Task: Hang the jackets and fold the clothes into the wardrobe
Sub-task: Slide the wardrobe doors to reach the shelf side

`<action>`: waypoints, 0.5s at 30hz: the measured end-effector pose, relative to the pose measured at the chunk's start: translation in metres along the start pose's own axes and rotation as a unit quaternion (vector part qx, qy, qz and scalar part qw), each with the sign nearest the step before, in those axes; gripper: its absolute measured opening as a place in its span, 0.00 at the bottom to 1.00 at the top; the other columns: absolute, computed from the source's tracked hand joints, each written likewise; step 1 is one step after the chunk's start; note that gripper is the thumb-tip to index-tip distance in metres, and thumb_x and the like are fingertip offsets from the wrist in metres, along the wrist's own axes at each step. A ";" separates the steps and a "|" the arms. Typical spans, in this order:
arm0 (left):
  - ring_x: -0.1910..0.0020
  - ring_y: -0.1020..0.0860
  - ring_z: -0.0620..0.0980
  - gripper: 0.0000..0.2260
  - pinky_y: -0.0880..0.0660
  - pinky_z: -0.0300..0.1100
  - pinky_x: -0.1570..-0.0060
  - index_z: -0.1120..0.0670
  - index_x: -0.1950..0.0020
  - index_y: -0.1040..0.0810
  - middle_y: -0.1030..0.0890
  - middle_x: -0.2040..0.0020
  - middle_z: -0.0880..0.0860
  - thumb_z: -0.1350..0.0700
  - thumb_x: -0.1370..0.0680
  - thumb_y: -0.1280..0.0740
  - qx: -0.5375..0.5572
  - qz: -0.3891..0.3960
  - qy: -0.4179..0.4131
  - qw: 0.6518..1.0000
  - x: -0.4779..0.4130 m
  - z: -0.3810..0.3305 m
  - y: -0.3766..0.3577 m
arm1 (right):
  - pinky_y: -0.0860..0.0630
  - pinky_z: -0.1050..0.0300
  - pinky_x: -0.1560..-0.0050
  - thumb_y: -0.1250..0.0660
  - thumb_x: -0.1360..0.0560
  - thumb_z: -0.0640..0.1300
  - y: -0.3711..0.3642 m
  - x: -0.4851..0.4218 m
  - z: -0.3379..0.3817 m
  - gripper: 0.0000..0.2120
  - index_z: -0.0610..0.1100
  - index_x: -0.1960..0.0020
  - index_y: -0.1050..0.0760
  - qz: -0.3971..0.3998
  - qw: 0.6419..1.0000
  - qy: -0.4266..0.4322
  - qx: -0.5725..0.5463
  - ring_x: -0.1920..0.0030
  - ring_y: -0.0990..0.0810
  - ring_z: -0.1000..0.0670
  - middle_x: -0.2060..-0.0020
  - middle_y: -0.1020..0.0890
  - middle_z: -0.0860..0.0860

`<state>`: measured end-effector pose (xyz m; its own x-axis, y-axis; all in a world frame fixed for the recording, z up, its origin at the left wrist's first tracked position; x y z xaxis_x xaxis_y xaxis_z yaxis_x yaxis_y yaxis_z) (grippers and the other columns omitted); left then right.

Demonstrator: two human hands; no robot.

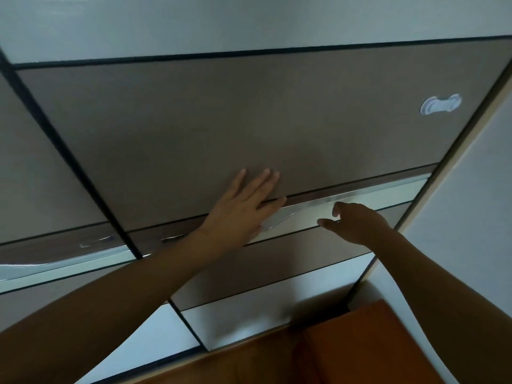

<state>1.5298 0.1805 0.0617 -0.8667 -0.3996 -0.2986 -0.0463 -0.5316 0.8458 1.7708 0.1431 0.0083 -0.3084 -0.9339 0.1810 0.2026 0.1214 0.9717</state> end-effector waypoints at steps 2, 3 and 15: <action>0.18 0.55 0.61 0.40 0.57 0.64 0.23 0.48 0.19 0.41 0.54 0.17 0.62 0.45 0.27 0.27 -0.047 0.002 0.029 0.998 -0.016 0.006 0.005 | 0.24 0.45 0.37 0.41 0.23 0.71 0.005 -0.010 -0.009 0.31 0.47 0.34 0.27 0.000 1.000 0.017 0.005 0.39 0.21 0.45 0.40 0.19 0.47; 0.18 0.56 0.60 0.43 0.59 0.64 0.23 0.48 0.18 0.44 0.56 0.17 0.61 0.44 0.28 0.26 -0.069 0.012 0.038 0.997 -0.019 0.010 0.005 | 0.24 0.45 0.37 0.41 0.22 0.70 0.008 -0.014 -0.012 0.30 0.46 0.35 0.27 0.000 1.000 0.027 0.006 0.40 0.21 0.45 0.40 0.19 0.47; 0.18 0.58 0.57 0.57 0.62 0.58 0.22 0.51 0.17 0.58 0.59 0.17 0.56 0.36 0.32 0.24 -0.213 0.039 0.041 0.975 0.009 0.040 -0.014 | 0.25 0.47 0.38 0.39 0.21 0.66 0.017 -0.039 -0.002 0.25 0.46 0.37 0.26 -0.009 0.995 0.097 -0.010 0.40 0.21 0.45 0.40 0.19 0.47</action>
<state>1.5031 0.2140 0.0652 -0.8154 -0.5007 -0.2905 0.2440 -0.7523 0.6120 1.7883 0.1811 0.0173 -0.1275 -0.9833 0.1299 0.2173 0.1001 0.9710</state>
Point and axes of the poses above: each hand's wrist, its own x-axis away from the middle knuckle, its own y-axis out of the back of the hand, z = x × y, the point moved 8 cm from there along -x, towards the middle knuckle
